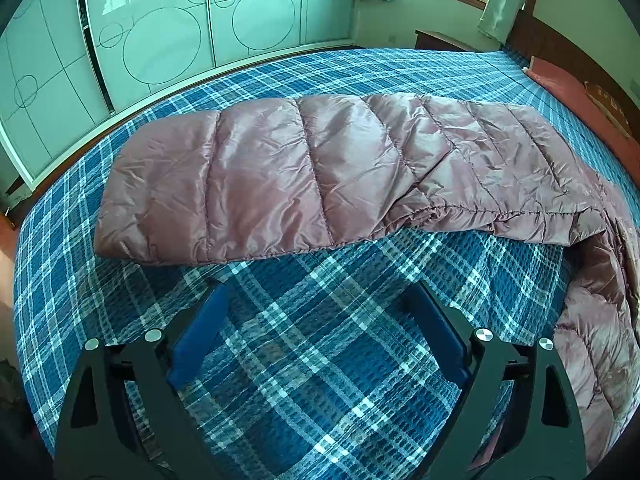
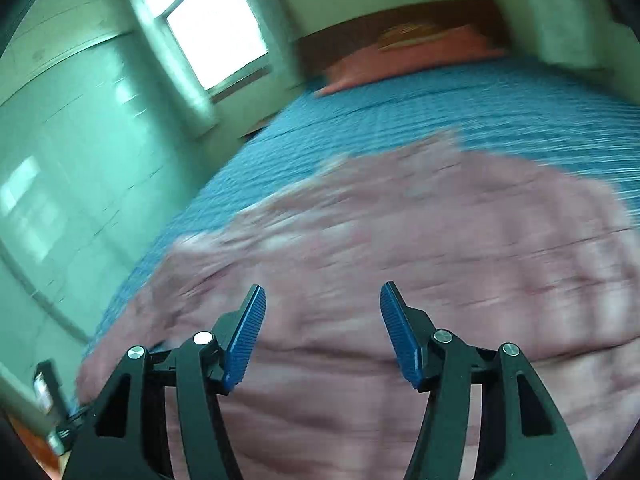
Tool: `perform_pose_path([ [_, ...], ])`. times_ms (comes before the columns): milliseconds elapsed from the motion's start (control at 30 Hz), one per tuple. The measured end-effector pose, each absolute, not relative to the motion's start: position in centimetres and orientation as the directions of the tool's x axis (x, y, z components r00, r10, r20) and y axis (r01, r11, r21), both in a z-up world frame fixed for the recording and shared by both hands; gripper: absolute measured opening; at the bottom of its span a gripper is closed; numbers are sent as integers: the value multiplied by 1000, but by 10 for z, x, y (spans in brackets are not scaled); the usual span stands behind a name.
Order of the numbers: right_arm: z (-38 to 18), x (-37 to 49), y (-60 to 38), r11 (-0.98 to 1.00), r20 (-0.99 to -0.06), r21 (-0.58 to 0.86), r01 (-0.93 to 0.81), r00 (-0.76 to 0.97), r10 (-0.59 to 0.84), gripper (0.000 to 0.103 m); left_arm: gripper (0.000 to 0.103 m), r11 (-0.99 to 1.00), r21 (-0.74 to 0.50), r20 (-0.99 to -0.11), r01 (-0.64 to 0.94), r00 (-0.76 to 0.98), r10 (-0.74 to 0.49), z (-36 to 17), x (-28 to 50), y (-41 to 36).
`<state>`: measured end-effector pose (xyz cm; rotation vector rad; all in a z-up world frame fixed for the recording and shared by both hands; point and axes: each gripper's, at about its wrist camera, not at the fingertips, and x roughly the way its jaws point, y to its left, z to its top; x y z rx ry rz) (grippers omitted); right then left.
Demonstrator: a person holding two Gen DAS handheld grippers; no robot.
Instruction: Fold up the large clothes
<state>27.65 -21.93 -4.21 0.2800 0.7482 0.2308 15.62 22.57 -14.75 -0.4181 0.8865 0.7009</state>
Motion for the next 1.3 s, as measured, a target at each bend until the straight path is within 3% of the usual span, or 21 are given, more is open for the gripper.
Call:
perform_pose_path([
  [100,-59,292,-282,966,-703,230,118,706,81,59,92,706,-45,-816,-707,433,382,-149,157,225],
  [200,-89,303,-316,953,-771,159,256,636,-42,59,92,706,-42,-816,-707,432,384,-149,158,224],
  [300,-116,313,-318,960,-807,135,247,589,-39,60,92,706,-37,-816,-707,429,387,-150,158,225],
  [367,-108,314,-311,966,-803,91,242,592,-72,60,92,707,-36,-816,-707,429,388,-150,158,225],
  [533,-99,324,-288,970,-775,140,197,631,-16,60,92,707,-33,-816,-707,427,389,-150,158,225],
  [667,-121,339,-264,990,-805,19,142,589,-69,67,93,706,-35,-816,-707,428,388,-150,159,223],
  [833,-108,326,-261,986,-776,54,158,628,-59,67,93,706,-64,-816,-705,444,370,-148,159,224],
  [1300,-127,319,-263,986,-781,40,159,621,-68,71,93,514,-496,-734,-700,654,184,-147,141,287],
])
